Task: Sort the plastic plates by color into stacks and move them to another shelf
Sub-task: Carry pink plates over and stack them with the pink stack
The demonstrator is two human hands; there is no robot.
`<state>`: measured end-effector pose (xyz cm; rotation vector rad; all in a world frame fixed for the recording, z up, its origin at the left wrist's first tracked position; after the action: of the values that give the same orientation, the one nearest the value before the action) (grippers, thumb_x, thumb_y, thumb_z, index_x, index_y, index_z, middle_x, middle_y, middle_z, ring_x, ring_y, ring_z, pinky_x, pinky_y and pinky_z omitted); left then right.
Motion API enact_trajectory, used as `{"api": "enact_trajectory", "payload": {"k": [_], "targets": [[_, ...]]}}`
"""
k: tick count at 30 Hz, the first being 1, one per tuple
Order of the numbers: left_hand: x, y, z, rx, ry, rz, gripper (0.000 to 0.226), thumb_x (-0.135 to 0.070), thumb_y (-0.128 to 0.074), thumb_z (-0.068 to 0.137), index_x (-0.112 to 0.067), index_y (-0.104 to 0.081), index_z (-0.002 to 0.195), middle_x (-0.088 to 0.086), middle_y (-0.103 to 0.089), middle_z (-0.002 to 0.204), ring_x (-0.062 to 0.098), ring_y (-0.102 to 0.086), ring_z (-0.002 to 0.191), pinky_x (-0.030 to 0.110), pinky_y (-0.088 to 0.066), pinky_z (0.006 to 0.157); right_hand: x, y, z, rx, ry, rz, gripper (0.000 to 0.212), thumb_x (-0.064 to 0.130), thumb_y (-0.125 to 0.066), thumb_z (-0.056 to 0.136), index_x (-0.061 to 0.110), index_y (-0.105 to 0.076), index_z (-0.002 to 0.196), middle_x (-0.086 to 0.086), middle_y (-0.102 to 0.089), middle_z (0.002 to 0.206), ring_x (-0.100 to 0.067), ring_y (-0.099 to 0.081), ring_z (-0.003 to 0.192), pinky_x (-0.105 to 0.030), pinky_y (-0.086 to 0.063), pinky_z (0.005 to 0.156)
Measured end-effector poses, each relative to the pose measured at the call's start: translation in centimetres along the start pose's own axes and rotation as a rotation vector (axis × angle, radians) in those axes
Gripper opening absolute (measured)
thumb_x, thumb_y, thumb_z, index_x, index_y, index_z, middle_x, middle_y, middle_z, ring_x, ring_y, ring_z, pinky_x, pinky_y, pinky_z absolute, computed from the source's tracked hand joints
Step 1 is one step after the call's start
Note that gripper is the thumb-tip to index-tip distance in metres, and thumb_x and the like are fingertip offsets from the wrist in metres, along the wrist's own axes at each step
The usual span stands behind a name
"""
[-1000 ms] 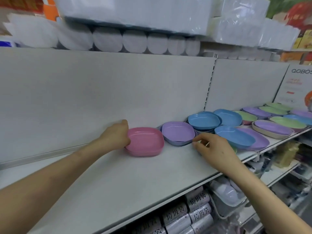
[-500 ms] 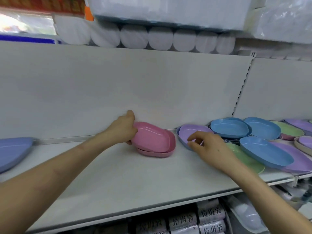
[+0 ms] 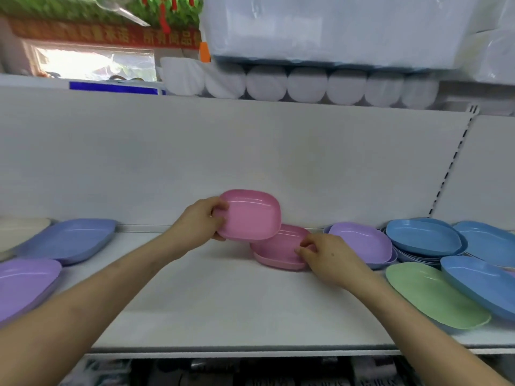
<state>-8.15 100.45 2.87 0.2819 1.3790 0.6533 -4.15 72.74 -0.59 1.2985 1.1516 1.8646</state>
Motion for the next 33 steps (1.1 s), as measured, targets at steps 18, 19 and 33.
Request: {"api": "enact_trajectory", "payload": {"k": [18, 19, 33], "targets": [[3.0, 8.9, -11.3, -0.35, 0.148, 0.155, 0.062, -0.022, -0.073, 0.088, -0.034, -0.048, 0.143, -0.004, -0.056, 0.127, 0.023, -0.059, 0.096, 0.039, -0.05, 0.091, 3.0, -2.3, 0.3, 0.089, 0.052, 0.261, 0.067, 0.026, -0.077, 0.083, 0.024, -0.054, 0.146, -0.003, -0.059, 0.137, -0.02, -0.059, 0.114, -0.03, -0.046, 0.093], [3.2, 9.6, -12.3, -0.379, 0.166, 0.162, 0.06, -0.022, -0.073, 0.088, -0.035, -0.048, 0.141, -0.003, -0.057, 0.125, 0.024, -0.059, 0.096, 0.039, -0.051, 0.089, 3.7, -2.2, 0.0, 0.07, 0.077, 0.293, 0.067, 0.025, -0.077, 0.082, 0.023, -0.055, 0.146, -0.003, -0.06, 0.136, -0.021, -0.06, 0.114, -0.031, -0.047, 0.094], [7.2, 20.5, -25.8, -0.598, 0.262, 0.161, 0.042, -0.02, -0.072, 0.087, -0.036, -0.053, 0.121, -0.004, -0.057, 0.12, 0.016, -0.06, 0.097, 0.036, -0.046, 0.083, 19.2, -3.4, -5.5, -0.02, 0.369, 0.328, 0.061, 0.03, -0.067, 0.083, 0.032, -0.052, 0.142, 0.003, -0.065, 0.118, -0.021, -0.06, 0.104, -0.037, -0.051, 0.086]]}}
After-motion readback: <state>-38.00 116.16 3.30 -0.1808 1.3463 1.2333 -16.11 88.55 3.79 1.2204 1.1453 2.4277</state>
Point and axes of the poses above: each hand's wrist, its own z-axis towards the middle knuckle, its own y-axis out of the back of the hand, x = y × z, the point moved 10 cm from there along z, towards the middle knuckle
